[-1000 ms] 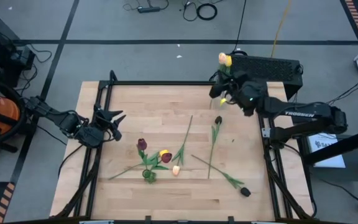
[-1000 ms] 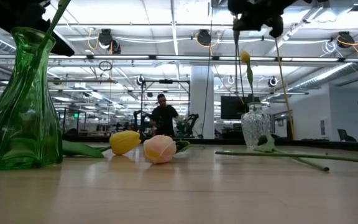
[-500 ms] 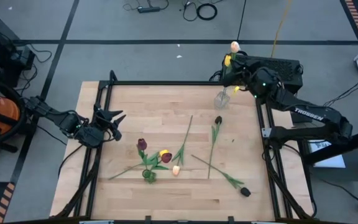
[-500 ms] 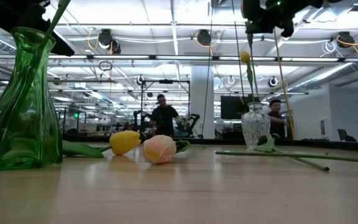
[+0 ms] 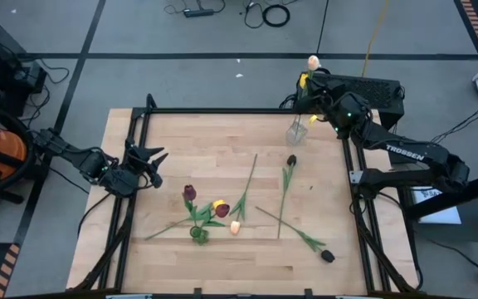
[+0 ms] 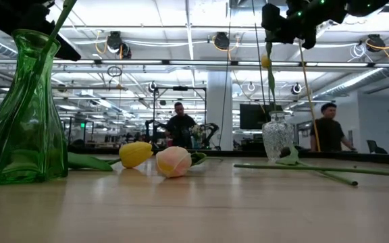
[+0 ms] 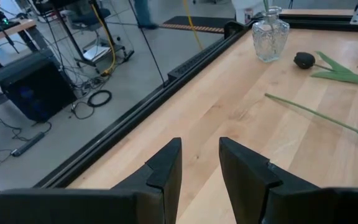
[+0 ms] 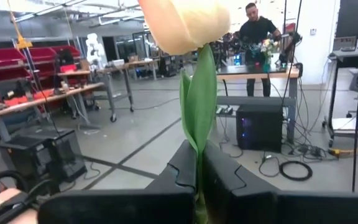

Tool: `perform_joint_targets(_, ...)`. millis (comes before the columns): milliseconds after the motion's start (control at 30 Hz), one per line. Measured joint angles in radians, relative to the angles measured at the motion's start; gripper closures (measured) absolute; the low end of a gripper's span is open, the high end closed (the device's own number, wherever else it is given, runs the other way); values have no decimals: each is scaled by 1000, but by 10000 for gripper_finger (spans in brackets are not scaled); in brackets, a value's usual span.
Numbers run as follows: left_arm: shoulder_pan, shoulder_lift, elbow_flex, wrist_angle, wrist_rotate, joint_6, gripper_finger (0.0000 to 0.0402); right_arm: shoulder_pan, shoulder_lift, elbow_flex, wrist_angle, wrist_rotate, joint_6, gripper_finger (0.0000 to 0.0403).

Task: Sort flowers into vase by color
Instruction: Put the right light orange flower into the vase

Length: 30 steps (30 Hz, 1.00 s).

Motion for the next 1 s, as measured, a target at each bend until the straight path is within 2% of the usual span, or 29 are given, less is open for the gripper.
perform_joint_targets(400, 0, 0, 0, 0, 0, -3, 285, -1, -25, 0, -6, 8, -24, 402)
perform_joint_targets(667, 0, 0, 0, 0, 0, -3, 285, -1, -16, 0, -181, 9, 34, 402)
perform_joint_targets(767, 0, 0, 0, 0, 0, -3, 285, -1, -15, -33, -154, 8, 53, 402)
perform_joint_targets(1000, 0, 0, 0, 1, 0, -3, 285, 1, -20, -199, 55, 7, 113, 402)
